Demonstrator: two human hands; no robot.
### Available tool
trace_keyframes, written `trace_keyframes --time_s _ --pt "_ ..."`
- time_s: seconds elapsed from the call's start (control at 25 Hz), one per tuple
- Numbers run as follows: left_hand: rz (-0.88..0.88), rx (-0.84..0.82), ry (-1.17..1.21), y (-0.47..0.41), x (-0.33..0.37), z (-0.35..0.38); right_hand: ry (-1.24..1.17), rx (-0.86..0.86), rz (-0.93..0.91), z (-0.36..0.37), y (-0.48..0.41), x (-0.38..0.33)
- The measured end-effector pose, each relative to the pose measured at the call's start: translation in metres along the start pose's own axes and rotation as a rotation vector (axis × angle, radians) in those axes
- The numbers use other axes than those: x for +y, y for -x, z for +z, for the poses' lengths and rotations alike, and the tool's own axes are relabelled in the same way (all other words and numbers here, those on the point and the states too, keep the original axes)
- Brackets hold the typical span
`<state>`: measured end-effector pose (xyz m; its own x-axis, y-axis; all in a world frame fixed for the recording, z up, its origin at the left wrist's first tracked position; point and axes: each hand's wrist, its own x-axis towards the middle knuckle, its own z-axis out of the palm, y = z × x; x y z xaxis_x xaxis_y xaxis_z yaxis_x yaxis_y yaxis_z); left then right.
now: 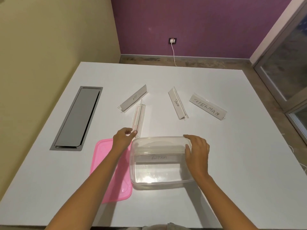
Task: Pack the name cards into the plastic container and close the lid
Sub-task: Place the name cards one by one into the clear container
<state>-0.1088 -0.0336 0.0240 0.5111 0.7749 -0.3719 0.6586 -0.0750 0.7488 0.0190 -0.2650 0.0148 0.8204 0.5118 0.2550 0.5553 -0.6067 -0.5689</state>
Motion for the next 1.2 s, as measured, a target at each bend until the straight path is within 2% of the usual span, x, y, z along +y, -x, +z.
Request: trace_keyframes --time_s 0.12,0.24,0.48,0.64,0.76,0.92,1.04,1.12,1.2 --pt "-0.088 -0.053 -0.118 -0.031 0.010 0.012 -0.101 -0.112 0.218 -0.001 0.005 0.016" --pt "-0.135 -0.089 -0.226 -0.051 0.018 0.025 -0.174 -0.204 0.242 0.001 0.011 0.025" --pt "-0.230 -0.070 -0.204 -0.064 0.015 0.036 -0.214 -0.165 0.309 0.008 0.018 0.023" --pt "-0.135 0.069 -0.049 -0.061 0.016 0.033 -0.129 -0.210 0.297 0.004 0.012 0.019" --pt "-0.009 0.083 0.090 -0.044 0.035 0.025 -0.031 -0.223 0.277 -0.001 0.003 0.014" --pt "0.162 -0.090 0.292 0.000 0.069 0.015 -0.185 -0.159 0.200 -0.010 -0.015 -0.012" --pt "0.122 -0.350 0.446 0.035 0.083 0.012 -0.386 -0.072 0.088 -0.018 -0.033 -0.038" --pt "0.094 -0.441 0.459 0.050 0.086 0.007 -0.318 0.056 -0.045 -0.026 -0.042 -0.048" --pt "0.095 -0.461 0.372 0.058 0.084 -0.001 -0.107 0.143 -0.179 -0.036 -0.050 -0.049"
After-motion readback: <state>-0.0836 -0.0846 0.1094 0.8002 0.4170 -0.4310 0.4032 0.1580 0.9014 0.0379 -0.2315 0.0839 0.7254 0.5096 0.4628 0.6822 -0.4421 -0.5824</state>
